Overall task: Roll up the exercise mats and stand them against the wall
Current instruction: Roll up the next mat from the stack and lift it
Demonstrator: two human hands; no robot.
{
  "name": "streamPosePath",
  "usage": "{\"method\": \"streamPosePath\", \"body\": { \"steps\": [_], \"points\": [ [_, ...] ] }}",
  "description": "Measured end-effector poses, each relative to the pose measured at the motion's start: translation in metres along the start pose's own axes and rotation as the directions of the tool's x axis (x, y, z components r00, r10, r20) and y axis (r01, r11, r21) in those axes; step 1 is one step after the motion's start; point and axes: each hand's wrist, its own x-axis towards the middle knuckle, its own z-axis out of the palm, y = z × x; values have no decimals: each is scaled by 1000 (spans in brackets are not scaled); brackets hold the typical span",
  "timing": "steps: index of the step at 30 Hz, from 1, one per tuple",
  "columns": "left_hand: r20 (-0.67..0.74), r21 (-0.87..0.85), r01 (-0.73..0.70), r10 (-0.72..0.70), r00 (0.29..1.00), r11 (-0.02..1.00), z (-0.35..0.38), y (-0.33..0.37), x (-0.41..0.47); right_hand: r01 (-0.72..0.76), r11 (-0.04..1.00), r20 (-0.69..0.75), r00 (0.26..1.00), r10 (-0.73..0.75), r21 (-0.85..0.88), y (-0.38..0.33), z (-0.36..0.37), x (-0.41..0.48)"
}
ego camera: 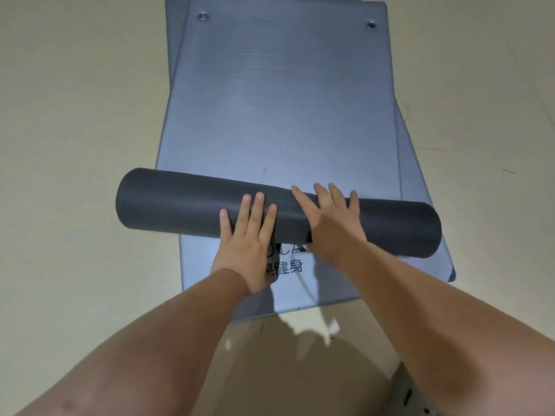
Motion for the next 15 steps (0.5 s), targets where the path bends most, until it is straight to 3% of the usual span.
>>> {"method": "streamPosePath", "body": {
  "steps": [5, 15],
  "points": [
    [-49, 18, 30, -30, 998, 999, -14, -5, 36, 21, 992, -180, 983, -43, -124, -7, 21, -21],
    [32, -48, 1, 1, 999, 999, -50, -22, 96, -27, 990, -59, 998, 19, -135, 21, 30, -25]
  ]
}}
